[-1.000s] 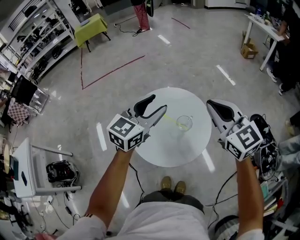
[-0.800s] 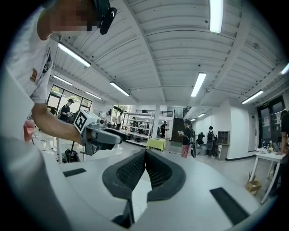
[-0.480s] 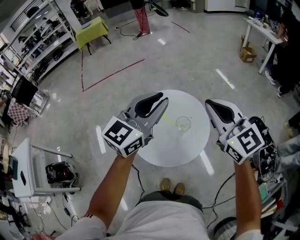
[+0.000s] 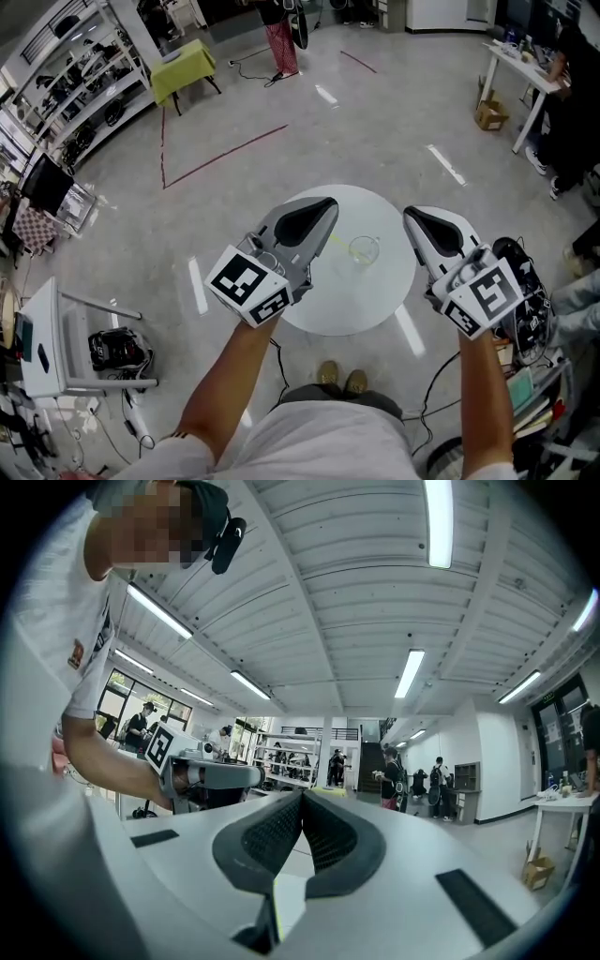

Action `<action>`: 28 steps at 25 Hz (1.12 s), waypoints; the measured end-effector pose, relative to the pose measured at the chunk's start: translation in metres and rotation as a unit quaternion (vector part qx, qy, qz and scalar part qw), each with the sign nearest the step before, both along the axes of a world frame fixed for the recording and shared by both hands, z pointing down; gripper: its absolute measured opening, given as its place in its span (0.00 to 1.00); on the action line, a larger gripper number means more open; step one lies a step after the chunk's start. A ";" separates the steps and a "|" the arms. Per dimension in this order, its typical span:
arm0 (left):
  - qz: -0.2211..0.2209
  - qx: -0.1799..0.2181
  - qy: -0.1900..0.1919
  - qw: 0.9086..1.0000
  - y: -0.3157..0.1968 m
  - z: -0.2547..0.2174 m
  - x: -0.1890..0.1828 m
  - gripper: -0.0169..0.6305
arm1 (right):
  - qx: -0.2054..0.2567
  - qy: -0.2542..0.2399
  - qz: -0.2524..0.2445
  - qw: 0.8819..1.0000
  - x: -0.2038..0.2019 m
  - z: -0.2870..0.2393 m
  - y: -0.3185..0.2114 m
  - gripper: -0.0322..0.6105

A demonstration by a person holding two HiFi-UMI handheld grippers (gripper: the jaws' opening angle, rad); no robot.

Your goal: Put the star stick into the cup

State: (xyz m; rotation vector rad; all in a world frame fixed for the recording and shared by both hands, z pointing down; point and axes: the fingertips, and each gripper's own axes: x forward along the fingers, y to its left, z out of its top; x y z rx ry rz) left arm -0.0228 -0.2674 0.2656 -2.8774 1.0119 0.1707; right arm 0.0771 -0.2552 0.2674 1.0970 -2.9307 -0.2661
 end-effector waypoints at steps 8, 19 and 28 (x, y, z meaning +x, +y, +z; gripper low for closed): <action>0.022 -0.002 0.011 1.000 0.010 0.000 0.010 0.05 | 0.003 -0.005 0.003 1.000 -0.003 -0.003 0.011 0.07; 0.031 -0.003 0.013 0.999 0.015 0.000 0.014 0.05 | -0.002 -0.004 0.007 1.000 -0.002 0.003 0.017 0.07; 0.035 -0.002 0.013 0.999 0.018 -0.001 0.014 0.05 | 0.000 -0.005 0.010 1.000 -0.002 0.002 0.021 0.07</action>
